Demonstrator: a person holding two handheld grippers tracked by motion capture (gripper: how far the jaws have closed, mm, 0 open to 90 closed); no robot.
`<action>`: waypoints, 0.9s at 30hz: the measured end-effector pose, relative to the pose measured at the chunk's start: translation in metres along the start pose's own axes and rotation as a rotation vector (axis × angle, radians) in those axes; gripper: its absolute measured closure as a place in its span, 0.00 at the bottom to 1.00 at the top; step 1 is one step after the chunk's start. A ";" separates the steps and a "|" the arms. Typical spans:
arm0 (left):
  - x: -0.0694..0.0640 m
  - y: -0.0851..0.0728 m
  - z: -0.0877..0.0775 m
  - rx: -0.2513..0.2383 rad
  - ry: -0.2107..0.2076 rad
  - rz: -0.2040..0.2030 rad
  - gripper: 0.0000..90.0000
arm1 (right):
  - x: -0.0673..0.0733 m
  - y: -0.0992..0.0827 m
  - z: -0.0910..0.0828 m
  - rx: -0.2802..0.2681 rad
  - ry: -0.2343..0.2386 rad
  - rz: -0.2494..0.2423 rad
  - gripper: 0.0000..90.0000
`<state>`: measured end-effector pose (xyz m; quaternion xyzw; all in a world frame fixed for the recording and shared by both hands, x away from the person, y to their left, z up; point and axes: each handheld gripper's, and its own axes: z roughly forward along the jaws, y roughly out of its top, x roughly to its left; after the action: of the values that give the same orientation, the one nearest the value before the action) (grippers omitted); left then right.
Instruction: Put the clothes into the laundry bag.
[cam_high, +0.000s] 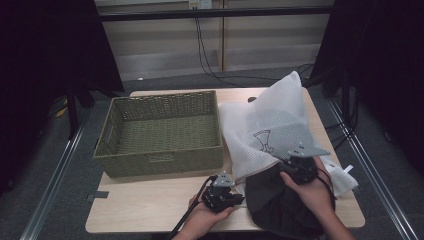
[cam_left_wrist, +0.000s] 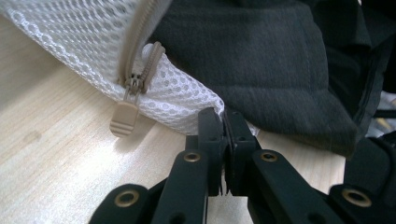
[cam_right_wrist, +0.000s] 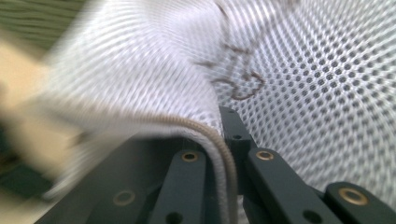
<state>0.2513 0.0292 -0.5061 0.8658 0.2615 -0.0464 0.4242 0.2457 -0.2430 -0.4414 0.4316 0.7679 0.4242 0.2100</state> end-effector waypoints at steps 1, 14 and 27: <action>0.001 0.000 0.000 -0.006 0.002 -0.017 0.97 | 0.003 -0.004 -0.007 -0.003 0.004 -0.008 0.98; -0.009 -0.001 0.000 0.001 0.050 0.073 0.98 | -0.008 -0.040 0.026 0.237 -0.124 0.059 0.99; -0.006 -0.002 0.000 0.002 0.008 0.071 0.98 | -0.041 -0.014 0.068 0.120 -0.212 0.155 0.99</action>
<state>0.2448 0.0278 -0.5057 0.8751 0.2324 -0.0279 0.4235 0.3083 -0.2493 -0.4926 0.5437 0.7298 0.3446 0.2304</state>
